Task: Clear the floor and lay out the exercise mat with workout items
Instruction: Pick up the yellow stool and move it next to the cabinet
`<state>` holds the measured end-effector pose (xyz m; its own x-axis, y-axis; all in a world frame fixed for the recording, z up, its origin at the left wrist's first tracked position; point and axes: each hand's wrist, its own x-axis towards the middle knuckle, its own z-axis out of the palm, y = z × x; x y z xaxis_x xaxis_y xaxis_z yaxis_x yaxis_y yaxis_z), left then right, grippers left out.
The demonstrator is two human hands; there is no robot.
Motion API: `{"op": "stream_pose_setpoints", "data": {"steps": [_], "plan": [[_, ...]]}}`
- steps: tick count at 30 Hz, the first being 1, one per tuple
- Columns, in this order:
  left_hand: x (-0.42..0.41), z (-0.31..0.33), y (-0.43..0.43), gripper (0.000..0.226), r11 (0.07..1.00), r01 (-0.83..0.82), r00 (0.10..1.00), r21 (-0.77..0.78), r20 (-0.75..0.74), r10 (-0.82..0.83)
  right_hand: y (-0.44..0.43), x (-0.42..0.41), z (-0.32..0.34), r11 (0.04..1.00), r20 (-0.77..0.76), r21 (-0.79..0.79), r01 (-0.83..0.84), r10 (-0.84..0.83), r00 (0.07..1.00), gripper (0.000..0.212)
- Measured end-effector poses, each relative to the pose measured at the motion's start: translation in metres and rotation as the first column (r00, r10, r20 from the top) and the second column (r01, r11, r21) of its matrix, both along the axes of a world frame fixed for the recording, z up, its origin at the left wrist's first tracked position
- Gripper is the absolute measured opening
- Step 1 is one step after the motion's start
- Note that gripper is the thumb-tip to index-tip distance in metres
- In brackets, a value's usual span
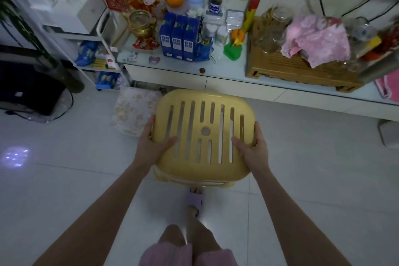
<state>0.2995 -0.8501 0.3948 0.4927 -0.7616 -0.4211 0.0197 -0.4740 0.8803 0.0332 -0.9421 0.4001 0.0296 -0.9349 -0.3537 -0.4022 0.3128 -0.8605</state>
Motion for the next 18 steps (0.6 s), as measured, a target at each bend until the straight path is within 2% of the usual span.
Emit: {"op": "stream_pose_setpoints", "data": {"steps": [8,18], "plan": [[0.028,-0.055,-0.059,0.099,0.998,0.018,0.999,0.066,-0.046,-0.015,-0.063,0.029,-0.058,0.998,-0.08,0.066,-0.015,0.021,0.997,0.092],[0.062,-0.19,-0.125,0.093,0.994,0.052,0.996,0.098,-0.072,-0.045,-0.123,0.062,-0.197,0.994,-0.085,0.112,0.001,0.008,0.996,0.093]]}}
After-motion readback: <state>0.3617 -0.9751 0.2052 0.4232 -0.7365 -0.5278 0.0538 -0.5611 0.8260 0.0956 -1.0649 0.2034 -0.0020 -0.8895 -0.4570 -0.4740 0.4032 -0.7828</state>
